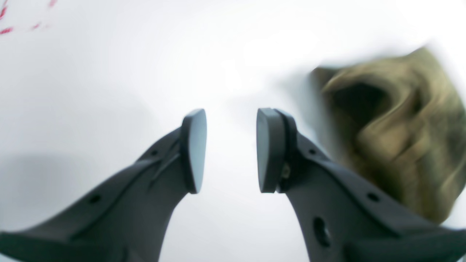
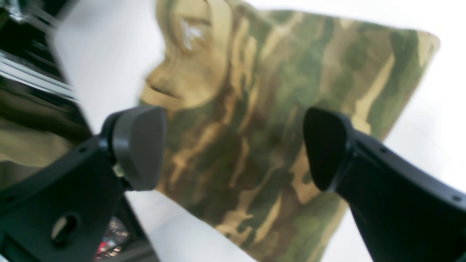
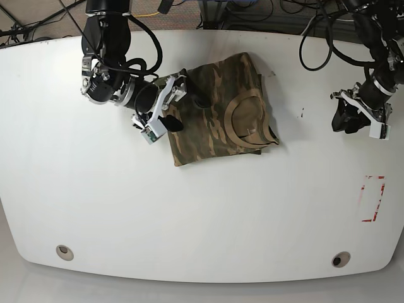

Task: Fold the T-shirt properly
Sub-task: 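Grasp the folded bundle with both grippers and square its edges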

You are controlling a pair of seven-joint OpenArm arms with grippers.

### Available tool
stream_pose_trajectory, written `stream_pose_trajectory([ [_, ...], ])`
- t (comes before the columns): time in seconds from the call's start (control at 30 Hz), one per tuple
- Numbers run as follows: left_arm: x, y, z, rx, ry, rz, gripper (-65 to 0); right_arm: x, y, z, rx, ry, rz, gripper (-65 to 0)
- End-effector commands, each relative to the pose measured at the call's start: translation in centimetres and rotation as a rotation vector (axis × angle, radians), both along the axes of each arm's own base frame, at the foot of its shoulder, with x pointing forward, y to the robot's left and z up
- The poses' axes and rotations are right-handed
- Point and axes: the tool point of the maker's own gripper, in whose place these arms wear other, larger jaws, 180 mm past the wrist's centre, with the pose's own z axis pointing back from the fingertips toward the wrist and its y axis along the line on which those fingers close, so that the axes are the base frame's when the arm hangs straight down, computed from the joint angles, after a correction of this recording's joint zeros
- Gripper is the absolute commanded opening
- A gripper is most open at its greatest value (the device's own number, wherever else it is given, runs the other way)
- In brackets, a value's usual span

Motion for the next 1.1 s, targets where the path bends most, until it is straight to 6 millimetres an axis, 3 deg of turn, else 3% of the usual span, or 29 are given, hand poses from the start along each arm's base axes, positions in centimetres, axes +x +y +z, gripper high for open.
stream_pose_trajectory([
  [0.0,0.6,-0.2,1.5,0.03,-0.041,-0.055,-43.5,1.7,0.1,1.8,-0.007,-0.083,-0.011,-8.2],
  [0.1,0.2,-2.1,0.9,0.041,-0.016,-0.127,-43.5,2.8,-0.5,1.7,-0.065,-0.102,-0.027,-10.1],
  [0.2,0.1,-5.2,0.7,0.032,-0.01,-0.217,-43.5,4.4,-1.2,2.4,-0.118,-0.145,-0.042,-18.1],
  [0.5,-1.8,-17.4,-2.3,-0.08,0.045,-0.449,-43.5,9.8,-1.1,1.9,-0.126,-0.119,-0.057,-47.1],
  [0.63,-3.1,-21.4,-4.1,-0.039,0.088,-0.534,-43.6,11.5,-0.8,1.2,-0.11,-0.082,-0.053,-50.6],
  [0.8,-3.6,-22.3,-7.3,0.021,0.173,-0.533,-43.8,13.4,-0.7,0.0,-0.123,-0.074,-0.067,-50.6],
  [1.0,-1.4,-20.9,-8.4,0.091,0.187,-0.515,-43.9,13.5,-2.0,-2.6,-0.25,-0.073,-0.071,-50.6],
  [1.07,-0.7,-19.4,-8.3,0.139,0.183,-0.514,-43.9,13.0,-2.3,-3.4,-0.269,-0.062,-0.074,-50.7],
])
